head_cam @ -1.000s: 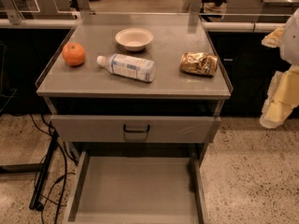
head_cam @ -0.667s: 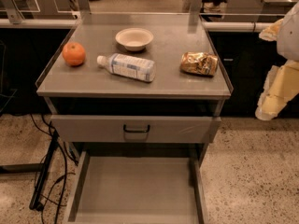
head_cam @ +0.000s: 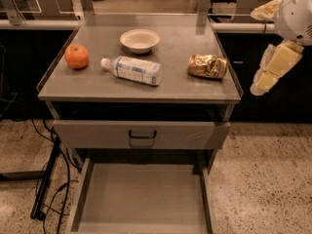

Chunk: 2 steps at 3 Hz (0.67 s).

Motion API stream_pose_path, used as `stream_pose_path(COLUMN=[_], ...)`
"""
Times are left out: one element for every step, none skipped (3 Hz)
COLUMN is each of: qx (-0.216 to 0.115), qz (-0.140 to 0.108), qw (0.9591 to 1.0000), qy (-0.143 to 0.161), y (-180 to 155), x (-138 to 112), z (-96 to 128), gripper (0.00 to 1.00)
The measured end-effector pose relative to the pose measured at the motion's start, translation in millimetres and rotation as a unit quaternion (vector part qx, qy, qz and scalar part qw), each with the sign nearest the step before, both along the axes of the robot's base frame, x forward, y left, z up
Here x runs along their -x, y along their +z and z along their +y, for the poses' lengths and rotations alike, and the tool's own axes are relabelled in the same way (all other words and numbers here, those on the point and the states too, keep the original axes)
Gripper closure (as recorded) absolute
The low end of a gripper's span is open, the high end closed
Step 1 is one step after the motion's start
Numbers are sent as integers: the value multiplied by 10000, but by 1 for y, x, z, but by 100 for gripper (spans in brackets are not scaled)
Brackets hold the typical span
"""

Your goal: Place orange can into middle drawer

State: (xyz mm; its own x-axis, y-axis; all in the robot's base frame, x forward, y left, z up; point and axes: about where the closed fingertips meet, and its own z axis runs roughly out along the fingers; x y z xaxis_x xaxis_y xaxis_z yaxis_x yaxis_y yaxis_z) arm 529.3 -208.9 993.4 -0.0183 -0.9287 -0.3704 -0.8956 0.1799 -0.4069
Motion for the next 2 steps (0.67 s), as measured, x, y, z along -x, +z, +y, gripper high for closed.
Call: stream_pose_path(qx=[0, -25], qz=[0, -44], qw=[10000, 9999], qy=[0, 100], y=[0, -7], x=[0, -16], z=[0, 5], gripper=[0, 0])
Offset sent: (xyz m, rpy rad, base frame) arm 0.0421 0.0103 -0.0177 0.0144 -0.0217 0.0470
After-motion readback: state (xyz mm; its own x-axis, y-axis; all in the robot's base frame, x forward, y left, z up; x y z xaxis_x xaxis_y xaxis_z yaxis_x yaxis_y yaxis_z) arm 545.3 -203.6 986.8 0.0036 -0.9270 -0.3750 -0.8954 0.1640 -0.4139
